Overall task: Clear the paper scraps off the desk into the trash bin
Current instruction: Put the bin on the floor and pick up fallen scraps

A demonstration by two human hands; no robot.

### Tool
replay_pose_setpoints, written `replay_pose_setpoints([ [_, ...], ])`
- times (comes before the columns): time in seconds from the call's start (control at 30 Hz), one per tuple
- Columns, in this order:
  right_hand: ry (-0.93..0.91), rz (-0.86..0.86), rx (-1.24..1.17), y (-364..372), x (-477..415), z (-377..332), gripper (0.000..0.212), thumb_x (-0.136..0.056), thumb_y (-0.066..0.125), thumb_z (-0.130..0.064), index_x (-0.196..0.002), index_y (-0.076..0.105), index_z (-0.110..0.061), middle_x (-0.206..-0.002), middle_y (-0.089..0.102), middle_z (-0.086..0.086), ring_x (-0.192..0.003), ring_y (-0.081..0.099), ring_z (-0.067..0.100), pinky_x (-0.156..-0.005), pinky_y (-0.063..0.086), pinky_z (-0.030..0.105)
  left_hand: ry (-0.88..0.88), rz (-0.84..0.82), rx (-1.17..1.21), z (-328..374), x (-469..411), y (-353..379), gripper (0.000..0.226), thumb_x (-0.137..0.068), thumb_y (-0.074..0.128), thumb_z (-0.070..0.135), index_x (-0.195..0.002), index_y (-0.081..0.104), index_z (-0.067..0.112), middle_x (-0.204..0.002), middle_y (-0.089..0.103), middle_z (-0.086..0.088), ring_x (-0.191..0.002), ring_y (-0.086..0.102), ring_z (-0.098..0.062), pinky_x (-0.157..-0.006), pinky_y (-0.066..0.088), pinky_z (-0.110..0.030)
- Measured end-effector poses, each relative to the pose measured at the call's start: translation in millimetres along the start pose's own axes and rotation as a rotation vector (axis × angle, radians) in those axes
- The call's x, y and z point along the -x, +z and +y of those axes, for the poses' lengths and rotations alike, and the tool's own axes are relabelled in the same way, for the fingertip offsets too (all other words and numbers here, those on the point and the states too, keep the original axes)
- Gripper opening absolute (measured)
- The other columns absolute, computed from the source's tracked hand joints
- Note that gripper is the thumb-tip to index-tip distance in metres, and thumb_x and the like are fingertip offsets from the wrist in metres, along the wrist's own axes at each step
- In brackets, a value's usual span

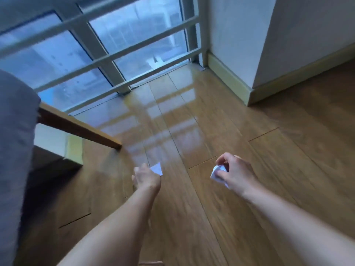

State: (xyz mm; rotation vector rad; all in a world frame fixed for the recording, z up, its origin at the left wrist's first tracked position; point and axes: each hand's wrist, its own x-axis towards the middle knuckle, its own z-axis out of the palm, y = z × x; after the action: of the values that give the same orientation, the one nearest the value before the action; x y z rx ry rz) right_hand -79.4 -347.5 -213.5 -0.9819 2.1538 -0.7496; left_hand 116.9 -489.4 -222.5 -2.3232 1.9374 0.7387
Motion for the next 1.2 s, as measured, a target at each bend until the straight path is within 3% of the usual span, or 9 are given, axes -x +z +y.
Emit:
replay_pose_setpoints([
  [0.17, -0.055, -0.01, -0.015, 32, -15, -13, 0.022, -0.078, 0.068, -0.018, -0.1, 0.065, -0.02, -0.103, 0.066, 0.005, -0.093, 0.061, 0.022, -0.071, 0.035, 0.021, 0.207, -0.164, -0.252, -28, -43, 26, 0.057, -0.093, 0.051, 0.018, -0.148, 0.037, 0.021, -0.155, 0.033, -0.009, -0.139, 0.036, -0.033, -0.107, 0.034, -0.036],
  [0.33, -0.038, -0.018, -0.063, 38, -11, -8, 0.021, -0.078, 0.069, -0.018, -0.098, 0.065, -0.023, -0.098, 0.067, 0.003, -0.088, 0.06, 0.019, -0.067, 0.038, 0.02, 0.367, 0.041, -0.396, -28, -24, 51, 0.033, -0.091, 0.045, 0.0, -0.117, 0.061, 0.012, -0.123, 0.051, -0.009, -0.113, 0.046, -0.031, -0.089, 0.047, -0.037],
  [0.47, 0.031, -0.013, -0.174, 15, 4, 9, 0.018, -0.077, 0.07, -0.016, -0.09, 0.062, -0.025, -0.083, 0.062, -0.004, -0.072, 0.056, 0.011, -0.052, 0.038, 0.007, 0.352, 0.015, -0.282, -11, -7, 51, 0.022, -0.095, 0.055, 0.017, -0.107, 0.069, 0.007, -0.112, 0.062, -0.013, -0.105, 0.059, -0.031, -0.087, 0.05, -0.038],
  [0.6, 0.14, 0.004, -0.402, -25, 27, 26, 0.013, -0.078, 0.073, -0.018, -0.087, 0.065, -0.023, -0.08, 0.063, -0.001, -0.069, 0.059, 0.016, -0.052, 0.046, 0.023, 0.062, -0.41, 0.511, 47, 36, 48, 0.005, -0.087, 0.065, 0.0, -0.086, 0.069, 0.003, -0.078, 0.067, -0.015, -0.069, 0.066, -0.03, -0.072, 0.059, -0.041],
  [0.7, 0.196, 0.111, -0.533, -72, 49, 30, 0.015, -0.077, 0.076, -0.023, -0.089, 0.068, -0.021, -0.081, 0.065, -0.001, -0.068, 0.062, 0.016, -0.057, 0.052, 0.031, 0.089, -0.756, 0.718, 105, 97, 43, 0.011, -0.083, 0.065, -0.01, -0.089, 0.065, 0.0, -0.07, 0.068, -0.016, -0.055, 0.065, -0.026, -0.054, 0.059, -0.032],
  [0.87, 0.231, 0.336, -0.608, -168, 110, 41, 0.015, -0.082, 0.074, -0.016, -0.095, 0.066, -0.014, -0.076, 0.064, -0.001, -0.06, 0.063, 0.019, -0.055, 0.054, 0.031, 0.295, -1.236, 0.702, 186, 217, 21, 0.023, -0.08, 0.059, -0.013, -0.101, 0.066, -0.01, -0.08, 0.07, -0.027, -0.063, 0.067, -0.033, -0.068, 0.059, -0.036],
  [1.0, 0.337, 0.519, -0.53, -239, 186, 52, 0.037, -0.081, 0.075, -0.028, -0.115, 0.062, -0.02, -0.084, 0.055, -0.007, -0.074, 0.054, 0.011, -0.063, 0.044, 0.021, 0.414, -1.463, 0.632, 222, 303, -1, 0.032, -0.084, 0.058, -0.004, -0.113, 0.061, -0.017, -0.088, 0.067, -0.024, -0.071, 0.065, -0.031, -0.073, 0.055, -0.039],
  [1.1, 0.381, 0.63, -0.57, -282, 255, 55, 0.023, -0.083, 0.072, -0.026, -0.103, 0.066, -0.016, -0.082, 0.058, -0.003, -0.066, 0.052, 0.01, -0.045, 0.038, 0.012, 0.522, -1.59, 0.576, 240, 371, -18, 0.033, -0.086, 0.056, 0.005, -0.11, 0.066, -0.016, -0.086, 0.07, -0.019, -0.073, 0.067, -0.029, -0.07, 0.055, -0.038],
  [1.2, 0.446, 0.797, -0.524, -313, 331, 53, 0.011, -0.082, 0.071, -0.026, -0.085, 0.067, -0.016, -0.071, 0.062, -0.004, -0.061, 0.054, 0.01, -0.049, 0.041, 0.022, 0.644, -1.682, 0.481, 250, 444, -31, 0.032, -0.09, 0.057, 0.009, -0.107, 0.067, -0.015, -0.093, 0.07, -0.021, -0.081, 0.067, -0.034, -0.069, 0.058, -0.039],
])
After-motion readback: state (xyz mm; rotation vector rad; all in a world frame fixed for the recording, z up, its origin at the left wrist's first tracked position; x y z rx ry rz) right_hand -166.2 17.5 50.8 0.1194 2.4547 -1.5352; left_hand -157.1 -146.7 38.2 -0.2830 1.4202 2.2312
